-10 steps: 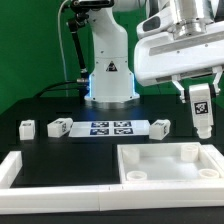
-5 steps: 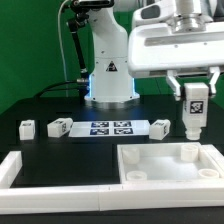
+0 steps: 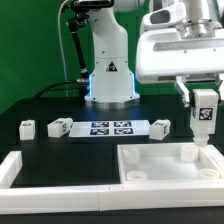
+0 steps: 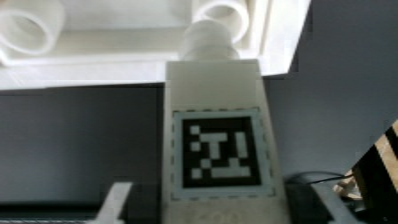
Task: Assemble square table
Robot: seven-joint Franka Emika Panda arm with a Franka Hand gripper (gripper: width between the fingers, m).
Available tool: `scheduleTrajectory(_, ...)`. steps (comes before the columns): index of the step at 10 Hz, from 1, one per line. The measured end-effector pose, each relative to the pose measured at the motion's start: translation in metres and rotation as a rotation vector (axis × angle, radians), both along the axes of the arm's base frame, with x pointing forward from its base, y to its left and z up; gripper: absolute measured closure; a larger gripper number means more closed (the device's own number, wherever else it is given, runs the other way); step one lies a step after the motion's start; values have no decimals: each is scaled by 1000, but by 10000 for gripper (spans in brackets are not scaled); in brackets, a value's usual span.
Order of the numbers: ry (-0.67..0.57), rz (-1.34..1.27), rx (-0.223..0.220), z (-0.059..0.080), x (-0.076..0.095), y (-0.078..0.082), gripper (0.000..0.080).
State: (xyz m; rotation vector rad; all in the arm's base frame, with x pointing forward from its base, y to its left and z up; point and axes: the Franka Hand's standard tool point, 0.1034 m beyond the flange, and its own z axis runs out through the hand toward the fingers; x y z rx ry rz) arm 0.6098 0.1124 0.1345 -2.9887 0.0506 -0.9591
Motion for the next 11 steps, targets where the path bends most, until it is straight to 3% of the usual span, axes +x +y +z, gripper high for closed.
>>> scheduleTrajectory(2, -12, 3, -9, -4, 11, 0, 509)
scheduleTrajectory(6, -19, -16, -26, -21, 18, -17, 509)
scheduleTrajectory(11, -1, -1, -16, -34, 13, 1, 509)
